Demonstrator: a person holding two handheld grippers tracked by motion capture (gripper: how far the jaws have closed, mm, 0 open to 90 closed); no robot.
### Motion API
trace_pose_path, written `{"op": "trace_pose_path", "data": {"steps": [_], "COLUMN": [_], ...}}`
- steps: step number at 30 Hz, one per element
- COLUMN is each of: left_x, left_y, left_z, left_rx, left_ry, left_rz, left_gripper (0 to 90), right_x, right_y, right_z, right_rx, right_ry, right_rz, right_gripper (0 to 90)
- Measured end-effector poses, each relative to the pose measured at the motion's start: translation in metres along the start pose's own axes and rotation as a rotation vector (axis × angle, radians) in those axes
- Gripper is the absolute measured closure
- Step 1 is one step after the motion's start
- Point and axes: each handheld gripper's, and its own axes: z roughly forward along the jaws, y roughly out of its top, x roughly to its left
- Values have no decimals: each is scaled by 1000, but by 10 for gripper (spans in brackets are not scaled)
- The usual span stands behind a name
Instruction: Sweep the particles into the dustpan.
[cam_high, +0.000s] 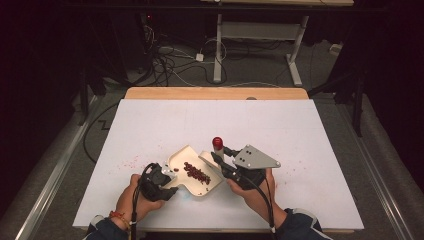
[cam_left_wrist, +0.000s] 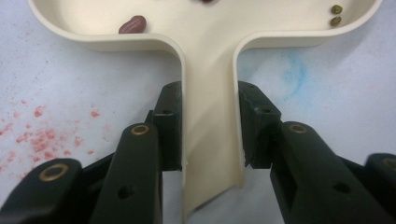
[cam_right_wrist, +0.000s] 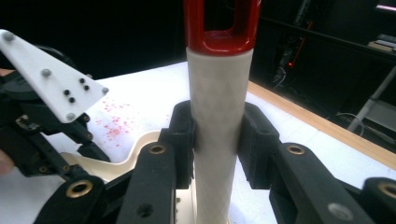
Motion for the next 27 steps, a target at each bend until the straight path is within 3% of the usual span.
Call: {"op": "trace_pose_path", "data": {"steps": [7, 14, 21, 27], "left_x": [1, 1, 0, -1], "left_y": [0, 0, 1, 2], "left_z": [1, 1, 1, 2], "left_rx": [0, 2, 6, 3], "left_ry": [-4, -6, 0, 0], "left_rz": [-5, -5, -5, -10], "left_gripper": [634, 634, 634, 634], "right_x": [6, 1, -12, -17], "right_y": [4, 10, 14, 12], "right_z": [-4, -11, -20, 0], "right_rx": [-20, -52, -116, -131], "right_ry": [52, 53, 24, -10], "right_rz": [8, 19, 20, 2], "right_gripper": [698, 698, 698, 698]}}
